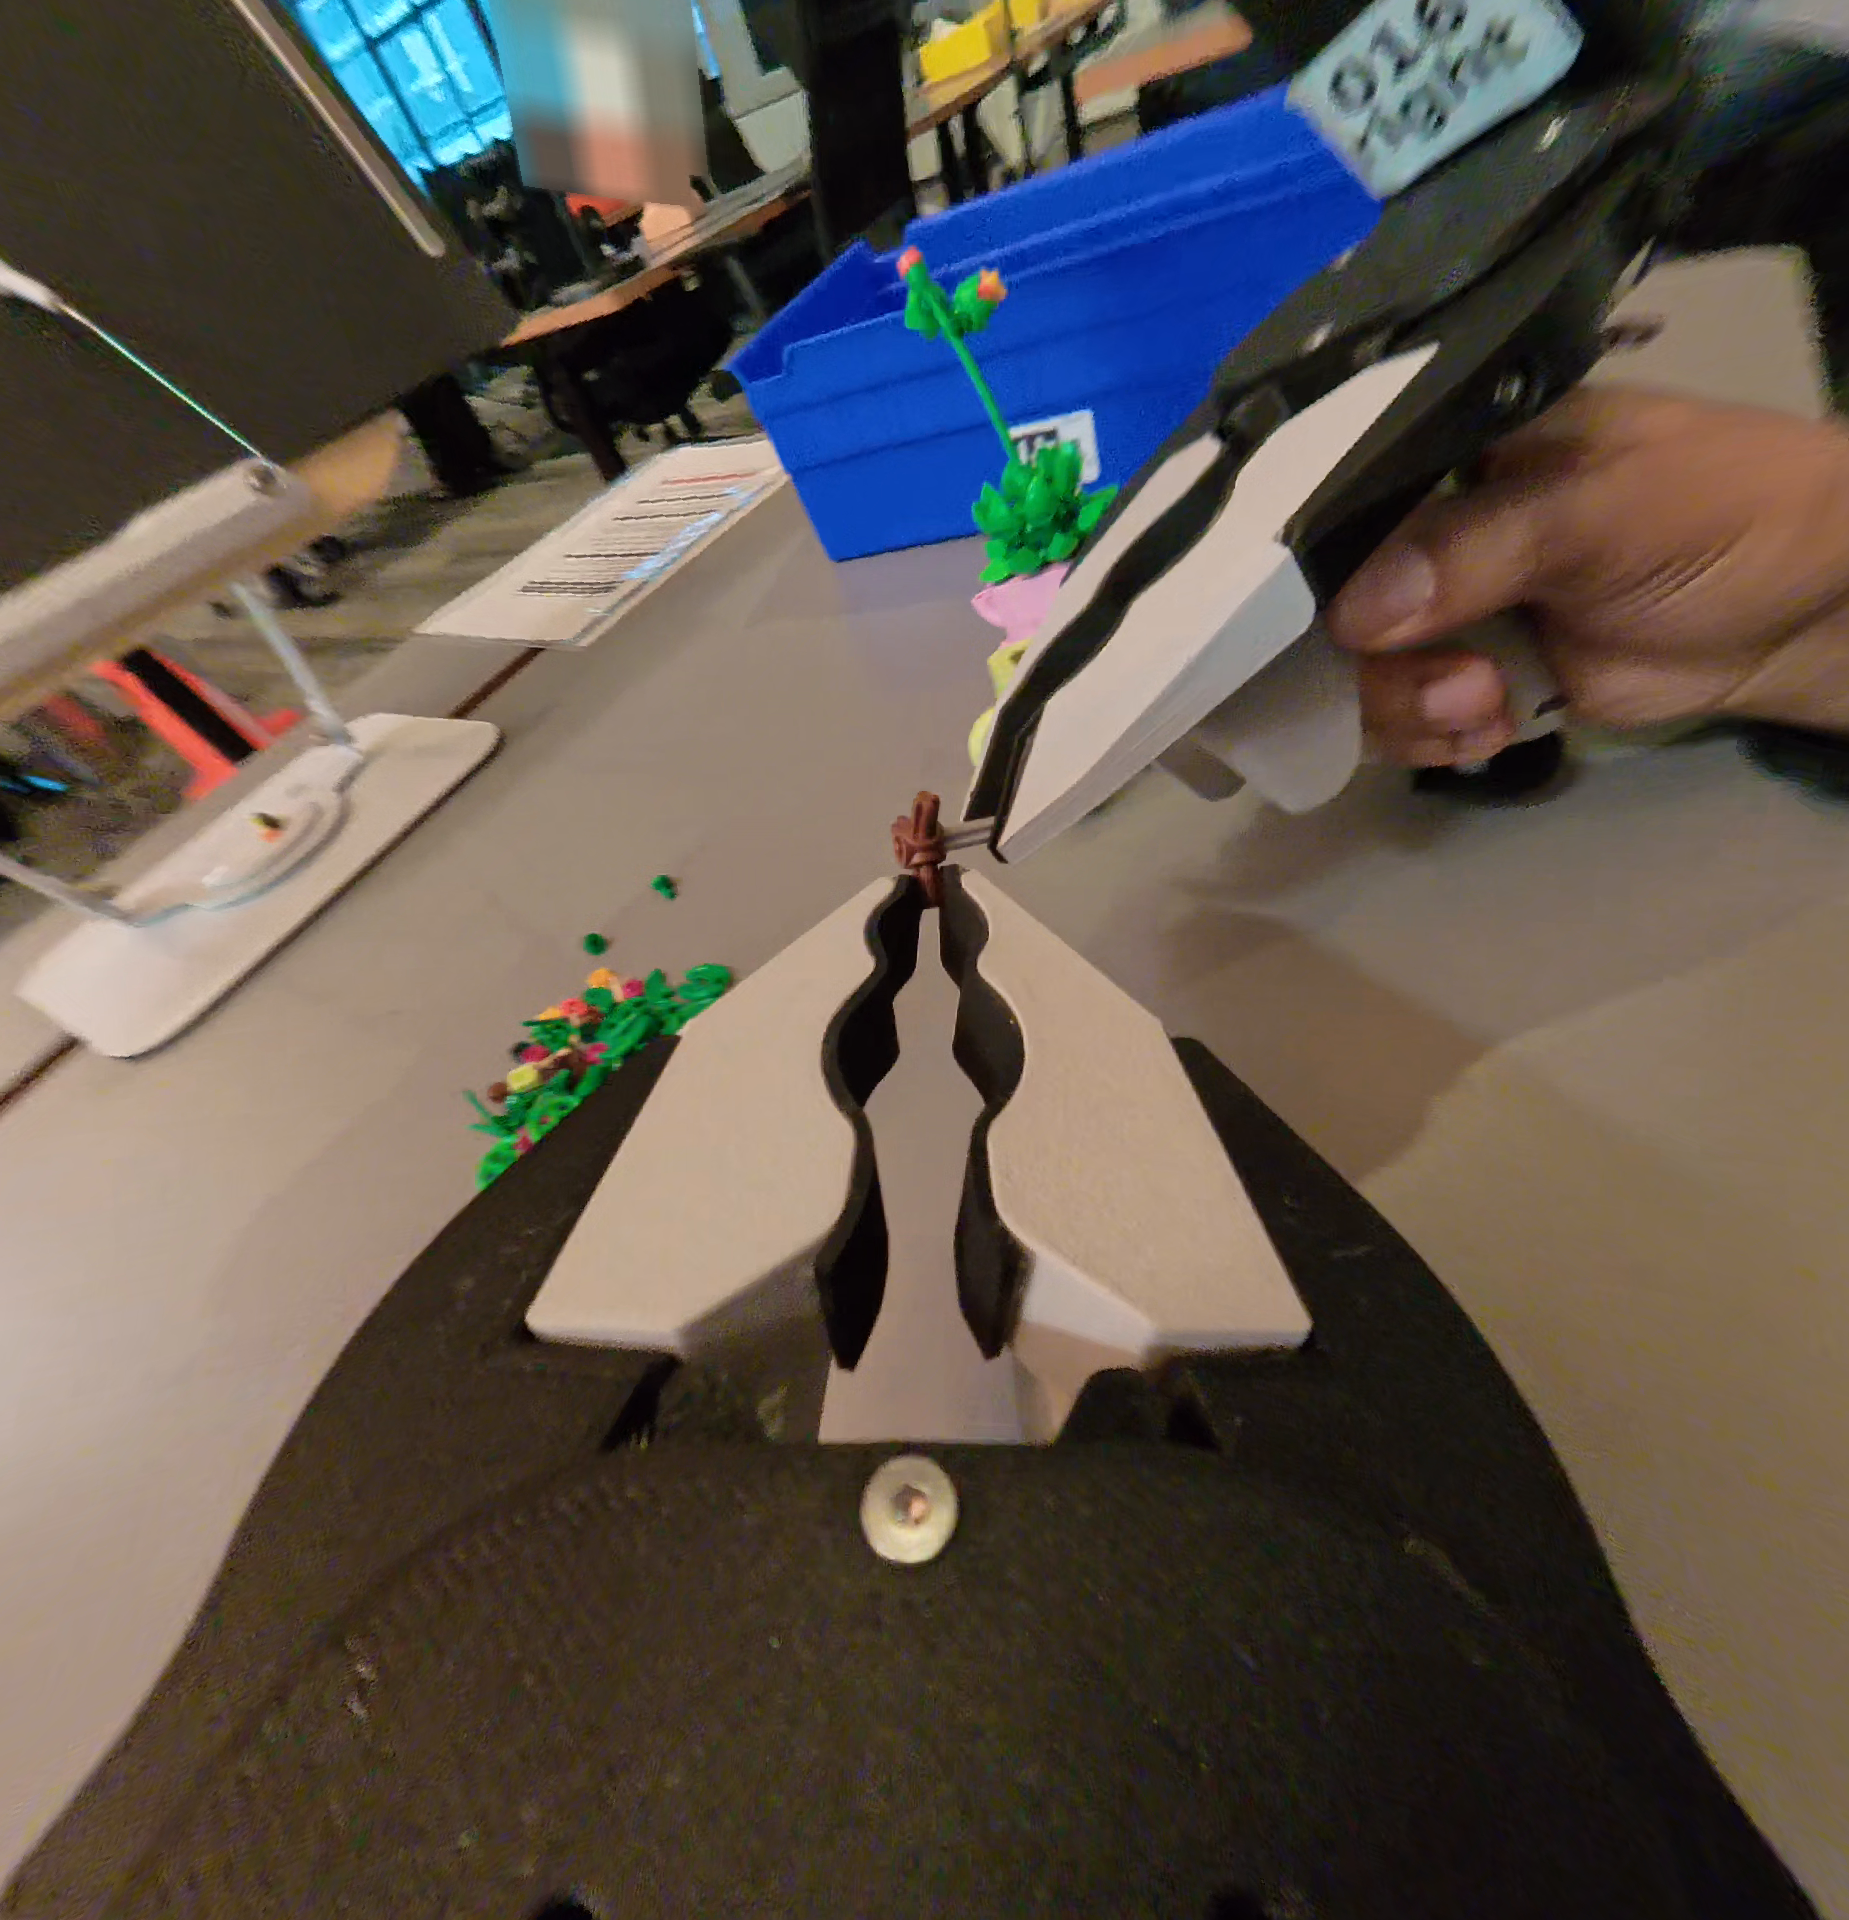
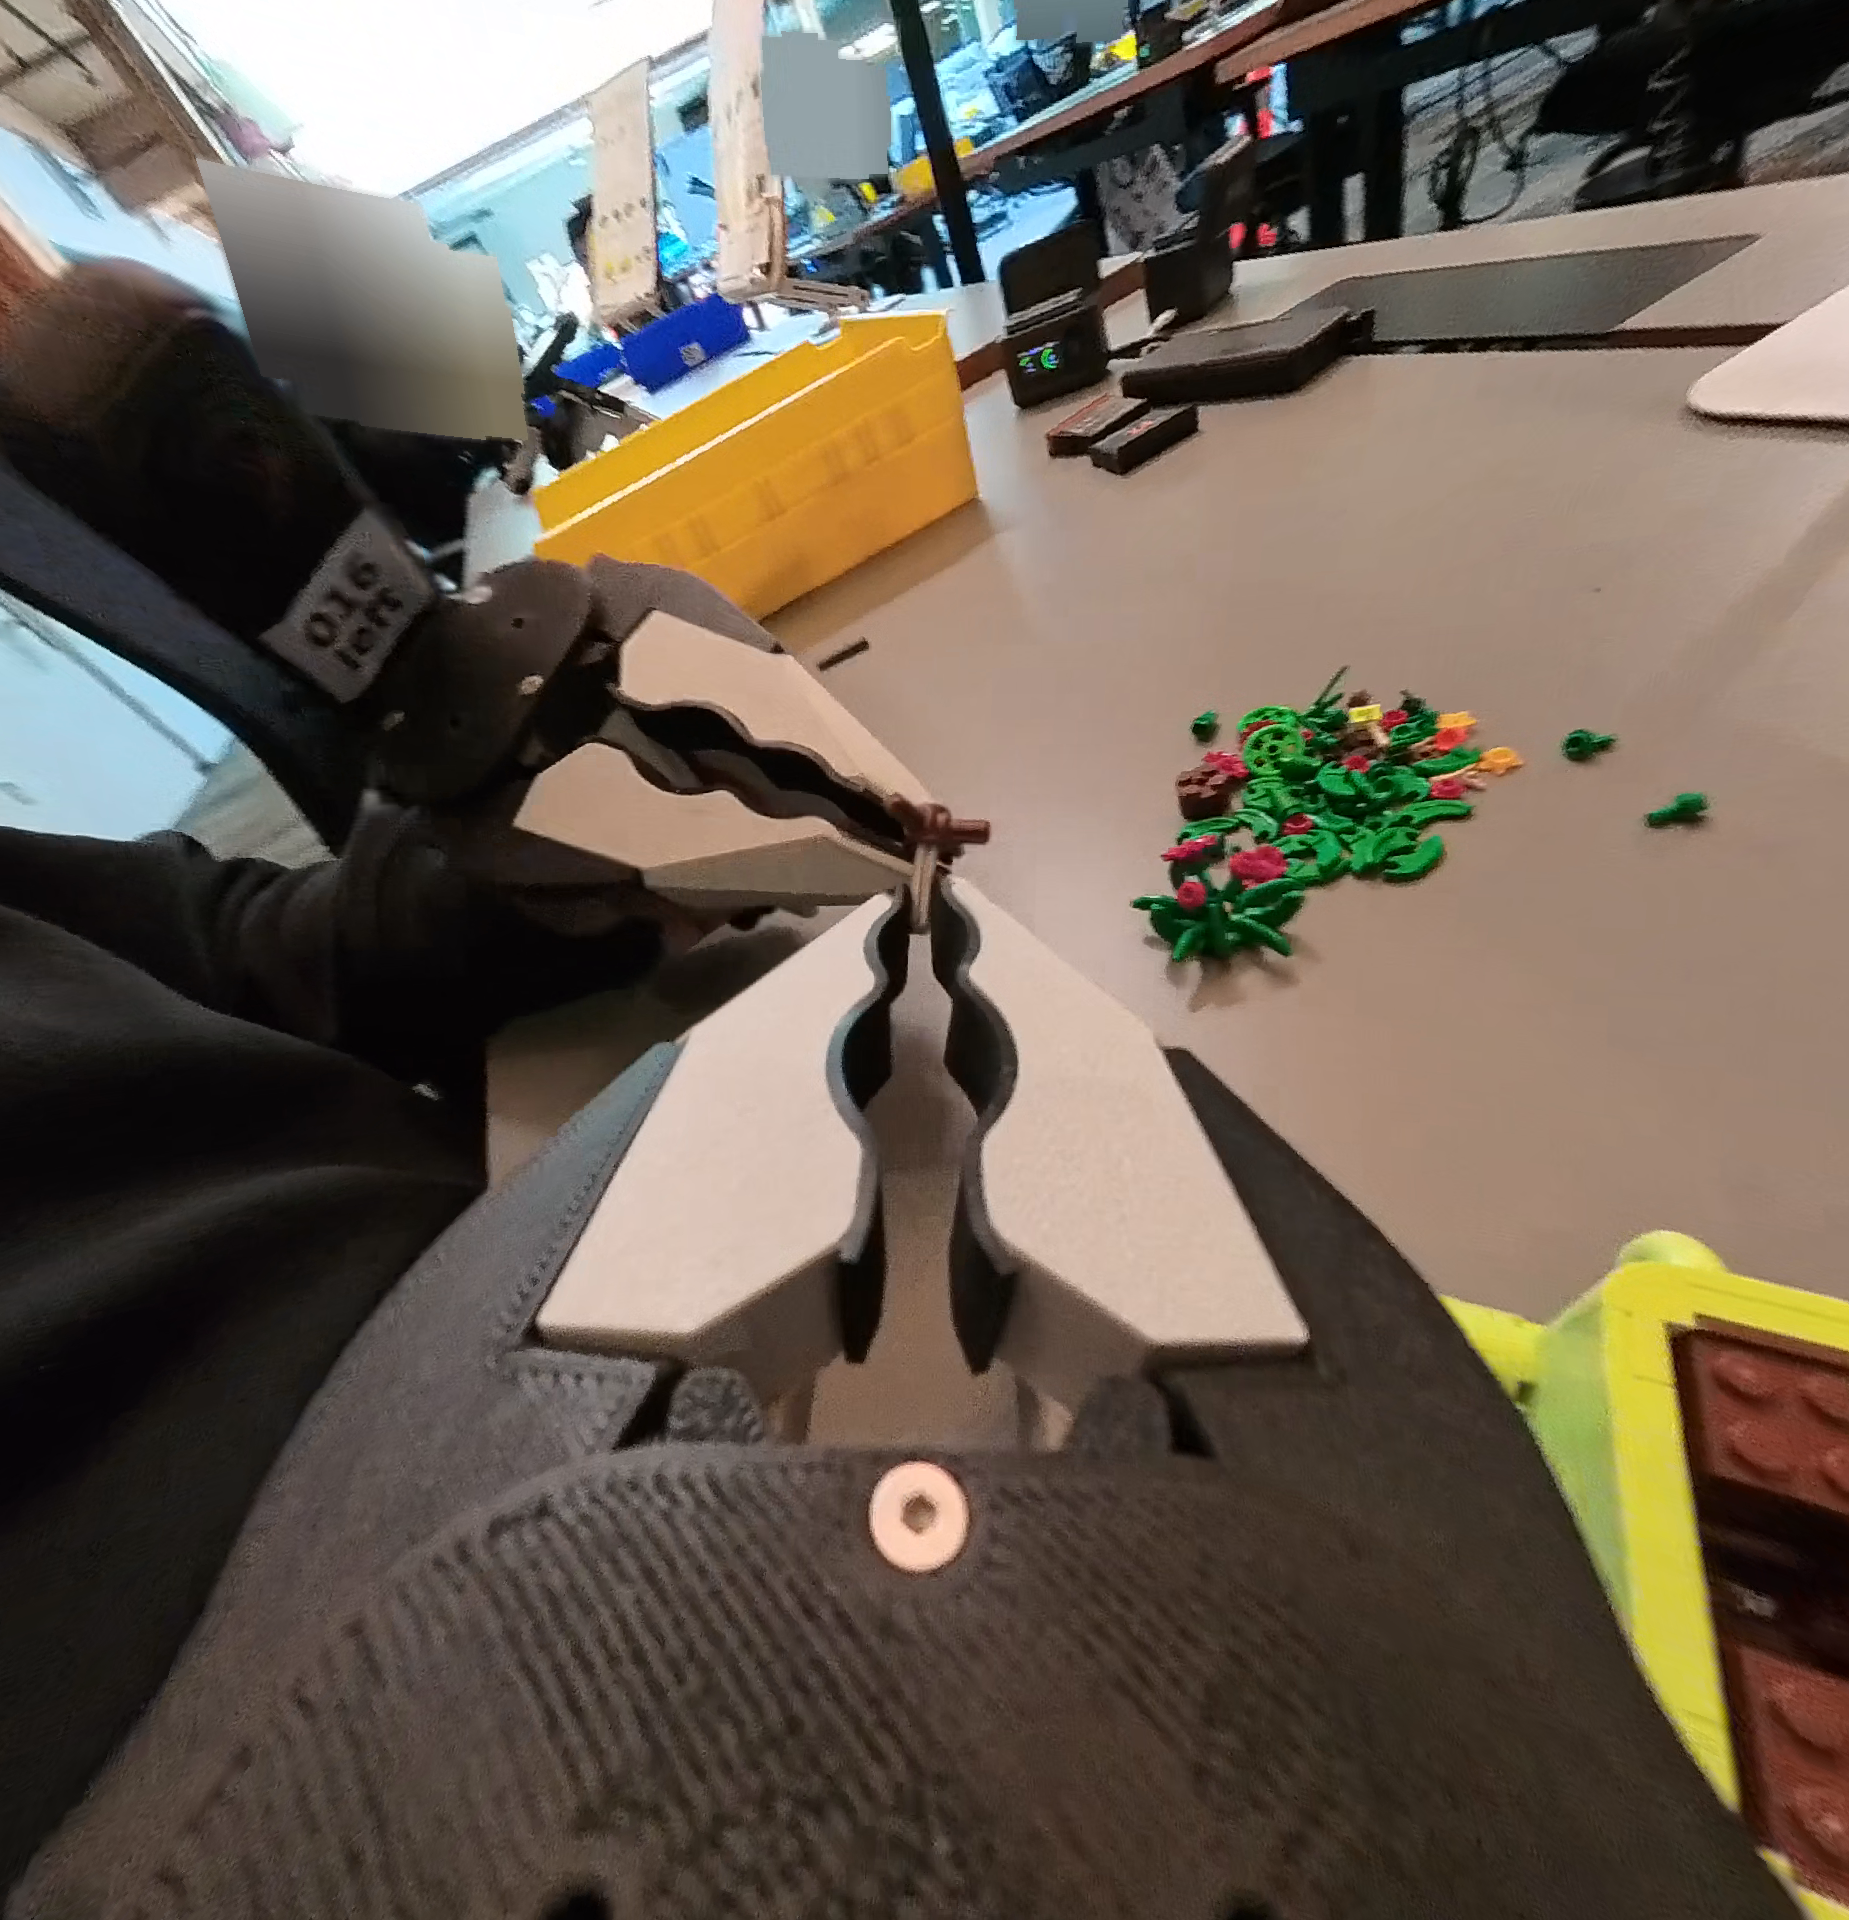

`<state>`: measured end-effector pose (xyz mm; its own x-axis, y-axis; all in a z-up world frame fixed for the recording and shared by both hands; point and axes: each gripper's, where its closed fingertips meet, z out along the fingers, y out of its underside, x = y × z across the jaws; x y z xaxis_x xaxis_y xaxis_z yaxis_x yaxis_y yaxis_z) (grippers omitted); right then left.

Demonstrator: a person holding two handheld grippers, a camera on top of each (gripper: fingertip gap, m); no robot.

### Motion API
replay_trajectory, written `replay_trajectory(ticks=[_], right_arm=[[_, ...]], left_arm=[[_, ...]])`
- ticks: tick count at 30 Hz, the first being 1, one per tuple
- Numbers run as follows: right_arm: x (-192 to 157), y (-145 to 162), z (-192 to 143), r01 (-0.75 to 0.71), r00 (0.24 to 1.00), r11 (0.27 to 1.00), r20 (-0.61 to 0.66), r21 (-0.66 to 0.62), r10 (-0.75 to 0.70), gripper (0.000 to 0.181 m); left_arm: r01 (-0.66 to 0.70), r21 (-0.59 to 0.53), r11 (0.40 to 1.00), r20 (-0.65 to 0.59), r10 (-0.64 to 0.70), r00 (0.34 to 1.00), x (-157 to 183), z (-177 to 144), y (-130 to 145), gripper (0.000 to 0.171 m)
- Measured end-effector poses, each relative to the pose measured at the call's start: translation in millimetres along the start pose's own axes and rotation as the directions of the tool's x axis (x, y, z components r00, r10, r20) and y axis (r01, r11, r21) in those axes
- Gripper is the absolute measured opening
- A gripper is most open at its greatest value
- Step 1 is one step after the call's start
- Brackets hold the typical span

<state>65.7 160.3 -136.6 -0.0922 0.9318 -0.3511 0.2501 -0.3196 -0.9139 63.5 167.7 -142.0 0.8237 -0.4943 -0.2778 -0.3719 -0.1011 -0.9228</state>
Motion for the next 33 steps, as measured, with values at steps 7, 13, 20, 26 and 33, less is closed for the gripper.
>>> replay_trajectory(ticks=[7,13,20,26,33], right_arm=[[-13,0,-3,-0.104,0.984,0.995,0.148,-0.006,0.104,0.001],[-41,10,-4,-0.142,0.923,0.986,0.347,-0.090,0.165,0.001],[-42,6,2,0.202,0.958,0.979,0.202,0.019,-0.201,0.008],[-49,-2,0,0.199,0.953,0.977,0.217,0.070,-0.210,0.013],[-51,-8,-3,0.179,0.951,0.978,0.236,0.107,-0.200,0.012]], left_arm=[[0.095,0.053,0.994,-0.148,-0.086,0.985,9,-9,-7,0.000],[0.113,0.120,0.986,-0.407,-0.055,0.912,32,-34,-11,0.000],[0.073,0.155,0.985,-0.329,-0.018,0.944,23,-33,-14,0.000],[-0.036,0.233,0.972,-0.206,0.086,0.975,27,-32,-28,0.000],[-0.161,0.260,0.952,-0.090,0.190,0.978,25,-35,-35,0.000]])
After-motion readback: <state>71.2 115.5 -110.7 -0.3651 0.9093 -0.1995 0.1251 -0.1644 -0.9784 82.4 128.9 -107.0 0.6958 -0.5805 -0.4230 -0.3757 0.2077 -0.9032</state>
